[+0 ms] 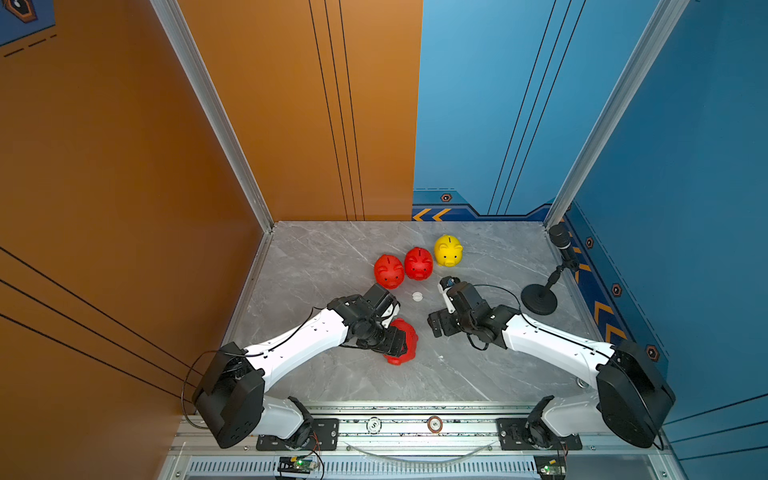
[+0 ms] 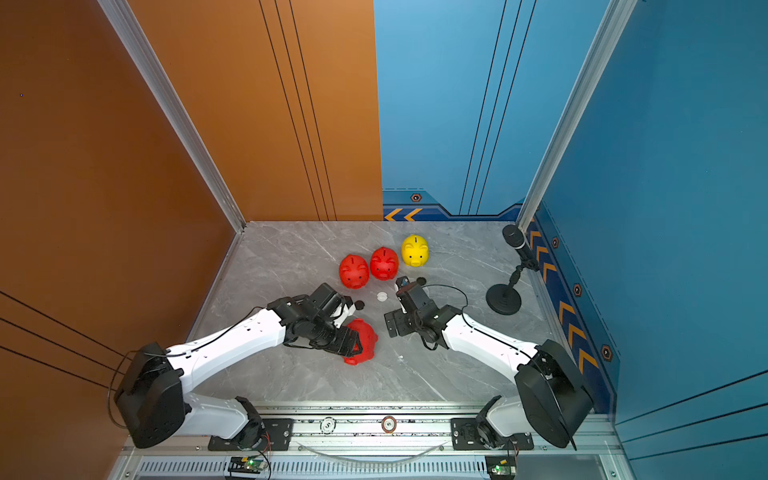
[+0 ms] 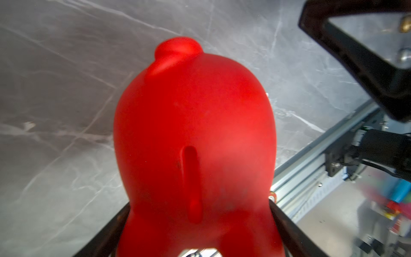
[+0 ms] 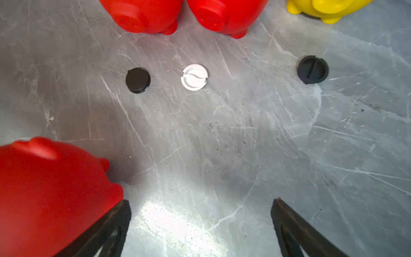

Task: Open piggy banks
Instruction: Adjust the piggy bank at the center of the board.

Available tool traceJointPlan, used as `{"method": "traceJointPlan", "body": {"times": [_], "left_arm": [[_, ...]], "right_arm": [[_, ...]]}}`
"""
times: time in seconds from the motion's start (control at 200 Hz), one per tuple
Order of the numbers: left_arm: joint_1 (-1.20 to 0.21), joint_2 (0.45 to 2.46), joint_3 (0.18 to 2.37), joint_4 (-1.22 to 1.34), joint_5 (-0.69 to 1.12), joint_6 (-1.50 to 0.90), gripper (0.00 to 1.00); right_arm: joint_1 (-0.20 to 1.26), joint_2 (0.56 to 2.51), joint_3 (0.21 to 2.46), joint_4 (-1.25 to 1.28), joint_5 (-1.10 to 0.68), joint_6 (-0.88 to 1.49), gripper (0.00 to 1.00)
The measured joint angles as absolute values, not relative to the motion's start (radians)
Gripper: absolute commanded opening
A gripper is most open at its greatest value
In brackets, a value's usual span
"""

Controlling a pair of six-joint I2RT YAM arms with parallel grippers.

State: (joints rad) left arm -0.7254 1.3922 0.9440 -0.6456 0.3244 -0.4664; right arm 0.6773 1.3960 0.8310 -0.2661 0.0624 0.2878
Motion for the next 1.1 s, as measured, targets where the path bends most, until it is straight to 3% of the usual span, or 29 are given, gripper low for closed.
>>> {"method": "traceJointPlan", "body": {"times": [0.24,0.33,0.441,0.486,1.097], "left_arm": [[-0.691,1.393,0.848,-0.409,0.513,-0.554,0.58],[-0.64,1.393,0.789,-0.329,0.558,-0.6,0.64],[-0.574,1.393,0.736,-0.236,0.622,-0.638,0.93],[-0.557,1.393,0.726,-0.217,0.632,-0.64,1.0],[-0.441,1.341,0.717,-0.333,0.627,-0.588,0.98]], "right_arm": [[0.593,1.314,0.82,-0.279,0.06,0.288,1.0],[0.588,1.289,0.812,-0.278,0.059,0.288,1.0],[0.588,1.277,0.791,-0.278,0.056,0.288,1.0],[0.588,1.277,0.782,-0.279,0.054,0.288,1.0],[0.653,1.35,0.729,-0.191,0.029,0.339,1.0]]}}
